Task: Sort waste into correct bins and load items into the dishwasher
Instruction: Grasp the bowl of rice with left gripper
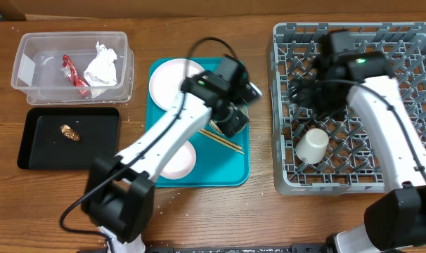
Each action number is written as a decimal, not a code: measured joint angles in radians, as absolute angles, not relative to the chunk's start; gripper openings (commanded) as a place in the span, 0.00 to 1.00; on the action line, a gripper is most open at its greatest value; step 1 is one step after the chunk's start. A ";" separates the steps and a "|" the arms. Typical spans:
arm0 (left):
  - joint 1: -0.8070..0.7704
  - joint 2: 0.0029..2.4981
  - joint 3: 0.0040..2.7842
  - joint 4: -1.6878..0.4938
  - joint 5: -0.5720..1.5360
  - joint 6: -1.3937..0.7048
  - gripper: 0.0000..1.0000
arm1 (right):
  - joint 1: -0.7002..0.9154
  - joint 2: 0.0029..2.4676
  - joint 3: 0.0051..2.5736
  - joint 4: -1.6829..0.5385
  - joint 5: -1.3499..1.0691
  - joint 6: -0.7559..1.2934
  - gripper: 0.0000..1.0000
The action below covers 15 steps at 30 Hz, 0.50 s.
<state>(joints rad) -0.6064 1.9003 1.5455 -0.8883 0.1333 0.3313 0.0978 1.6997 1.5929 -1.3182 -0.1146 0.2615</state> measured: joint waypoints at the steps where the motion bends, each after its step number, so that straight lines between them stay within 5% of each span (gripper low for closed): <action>1: -0.622 1.916 1.546 -0.887 0.133 0.358 0.61 | 0.071 1.699 1.602 -1.323 -0.115 0.261 0.96; 7: -0.671 1.991 1.545 -0.869 0.089 0.446 0.56 | -0.051 1.675 1.611 -1.366 -0.111 0.261 0.96; 15: -0.670 2.070 1.545 -0.808 0.043 0.462 0.29 | -0.063 1.671 1.612 -1.388 -0.112 0.239 0.96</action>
<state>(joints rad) -0.6701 2.0701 1.5452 -0.8078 0.0433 0.4618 -0.0631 1.6711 1.6123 -1.3880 -0.1116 0.2390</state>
